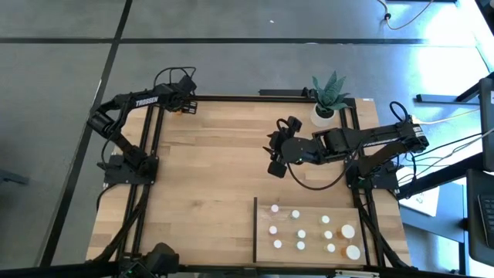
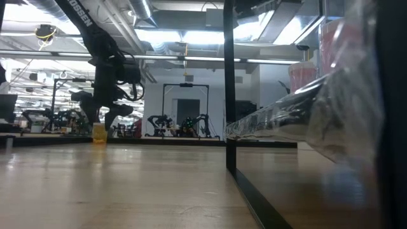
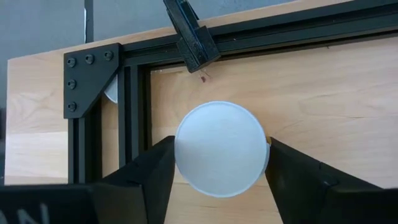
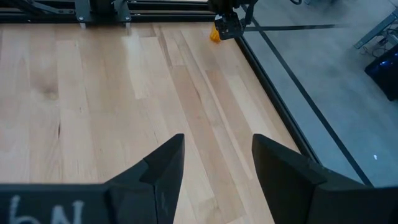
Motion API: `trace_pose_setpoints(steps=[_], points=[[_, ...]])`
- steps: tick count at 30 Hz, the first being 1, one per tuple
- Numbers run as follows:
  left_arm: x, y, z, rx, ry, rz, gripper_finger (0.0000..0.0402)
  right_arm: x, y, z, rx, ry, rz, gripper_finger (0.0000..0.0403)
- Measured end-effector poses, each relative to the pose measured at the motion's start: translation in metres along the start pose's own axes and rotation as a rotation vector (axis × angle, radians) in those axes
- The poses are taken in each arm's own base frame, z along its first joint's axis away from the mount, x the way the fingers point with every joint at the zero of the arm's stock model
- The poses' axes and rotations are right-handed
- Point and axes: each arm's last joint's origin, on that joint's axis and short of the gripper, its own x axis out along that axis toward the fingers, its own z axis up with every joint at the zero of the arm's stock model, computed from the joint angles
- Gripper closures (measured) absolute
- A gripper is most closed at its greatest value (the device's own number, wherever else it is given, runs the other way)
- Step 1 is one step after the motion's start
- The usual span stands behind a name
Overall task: Pick and place medicine bottles onto shelf by color
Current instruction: Put the orange pill bottle on the shelf aligned with the other orange pill bottle
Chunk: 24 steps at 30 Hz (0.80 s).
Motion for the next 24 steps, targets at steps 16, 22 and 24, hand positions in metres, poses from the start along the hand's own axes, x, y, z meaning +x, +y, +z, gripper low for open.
trace_pose_setpoints(steps=[16, 22, 24], points=[[-0.006, -0.011, -0.004, 0.163, 0.004, -0.069, 0.0186, 0.0, 0.0, 0.0, 0.0, 0.0, 0.0, 0.0212], [-0.013, -0.023, -0.011, 0.215, -0.009, -0.094, 0.0188, 0.0, 0.0, 0.0, 0.001, 0.0, 0.0, 0.0212], [-0.015, -0.028, -0.013, 0.238, -0.014, -0.104, 0.0187, 0.0, 0.0, 0.0, 0.001, 0.0, 0.0, 0.0212]])
